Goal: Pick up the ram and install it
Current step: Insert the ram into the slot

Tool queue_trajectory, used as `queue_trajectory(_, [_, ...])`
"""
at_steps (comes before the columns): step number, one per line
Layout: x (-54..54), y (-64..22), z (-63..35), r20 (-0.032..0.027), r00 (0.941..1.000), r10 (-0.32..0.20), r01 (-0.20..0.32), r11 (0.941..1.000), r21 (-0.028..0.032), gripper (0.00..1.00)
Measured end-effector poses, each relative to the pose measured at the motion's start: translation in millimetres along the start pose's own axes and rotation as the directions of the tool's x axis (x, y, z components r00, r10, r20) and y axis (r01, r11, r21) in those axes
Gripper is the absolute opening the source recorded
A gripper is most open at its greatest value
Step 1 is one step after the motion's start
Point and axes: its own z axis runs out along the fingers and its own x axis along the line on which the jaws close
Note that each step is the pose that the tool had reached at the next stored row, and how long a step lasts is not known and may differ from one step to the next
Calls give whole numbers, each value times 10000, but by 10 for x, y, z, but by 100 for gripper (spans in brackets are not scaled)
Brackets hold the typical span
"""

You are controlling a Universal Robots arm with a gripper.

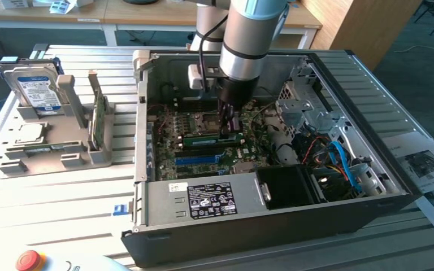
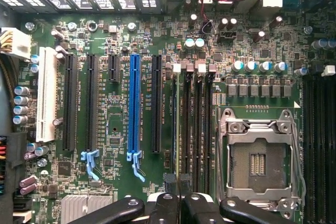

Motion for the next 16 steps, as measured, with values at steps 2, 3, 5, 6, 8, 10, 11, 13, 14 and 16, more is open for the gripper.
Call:
queue_trajectory(2, [0,1,5,1,10000,0,0,10000,1,12])
queue_trajectory(3, [0,1,8,1,10000,1,-1,10000,1,12])
queue_trajectory(5, [0,2,14,1,10000,1,-1,10000,0,12])
queue_trajectory(6, [0,2,17,1,10000,0,0,10000,0,12])
queue_trajectory(8, [0,2,23,0,10000,1,-1,10000,0,12])
queue_trajectory(10, [0,2,25,-1,10000,1,-1,10000,0,12])
queue_trajectory(11, [0,2,25,-1,10000,1,-1,10000,-1,12])
queue_trajectory(13, [0,2,26,0,10000,0,0,10000,0,12])
queue_trajectory(14, [0,2,26,1,10000,1,-1,10000,0,12])
queue_trajectory(16, [-1,2,28,2,10000,1,-1,10000,1,12])
